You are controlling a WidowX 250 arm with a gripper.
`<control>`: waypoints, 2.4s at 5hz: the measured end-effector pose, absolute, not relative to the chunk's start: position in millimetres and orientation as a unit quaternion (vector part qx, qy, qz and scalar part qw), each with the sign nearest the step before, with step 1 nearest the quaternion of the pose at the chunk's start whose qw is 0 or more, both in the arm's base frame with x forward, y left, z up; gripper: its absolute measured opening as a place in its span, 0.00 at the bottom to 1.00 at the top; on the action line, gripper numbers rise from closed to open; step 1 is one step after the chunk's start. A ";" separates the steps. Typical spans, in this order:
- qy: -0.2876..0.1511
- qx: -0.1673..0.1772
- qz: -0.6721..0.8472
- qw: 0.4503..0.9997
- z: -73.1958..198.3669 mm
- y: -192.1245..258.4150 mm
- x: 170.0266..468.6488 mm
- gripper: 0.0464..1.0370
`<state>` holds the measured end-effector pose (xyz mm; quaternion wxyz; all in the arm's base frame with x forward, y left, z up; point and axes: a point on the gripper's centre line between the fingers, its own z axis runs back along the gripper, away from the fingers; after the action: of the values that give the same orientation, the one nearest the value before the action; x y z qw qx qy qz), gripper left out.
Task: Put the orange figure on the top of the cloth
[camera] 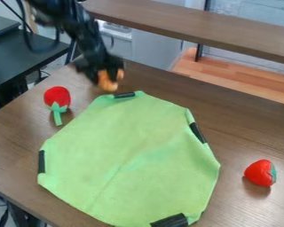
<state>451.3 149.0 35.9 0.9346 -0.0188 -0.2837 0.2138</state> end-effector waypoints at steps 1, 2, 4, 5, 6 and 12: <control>-0.298 -0.053 0.185 0.935 59.7 126.9 431.0 0.57; -0.295 -0.065 0.143 0.942 58.4 104.4 403.9 0.57; -0.253 -0.092 0.042 0.962 42.5 39.0 339.0 0.57; -0.243 -0.090 -0.009 0.966 39.7 10.5 312.9 0.57; -0.230 -0.094 -0.039 0.968 33.9 -10.5 296.6 0.57; -0.141 -0.131 -0.049 0.980 52.3 -34.6 272.3 0.96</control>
<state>272.3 -34.6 52.3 0.9802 -0.1305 -0.1406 -0.0494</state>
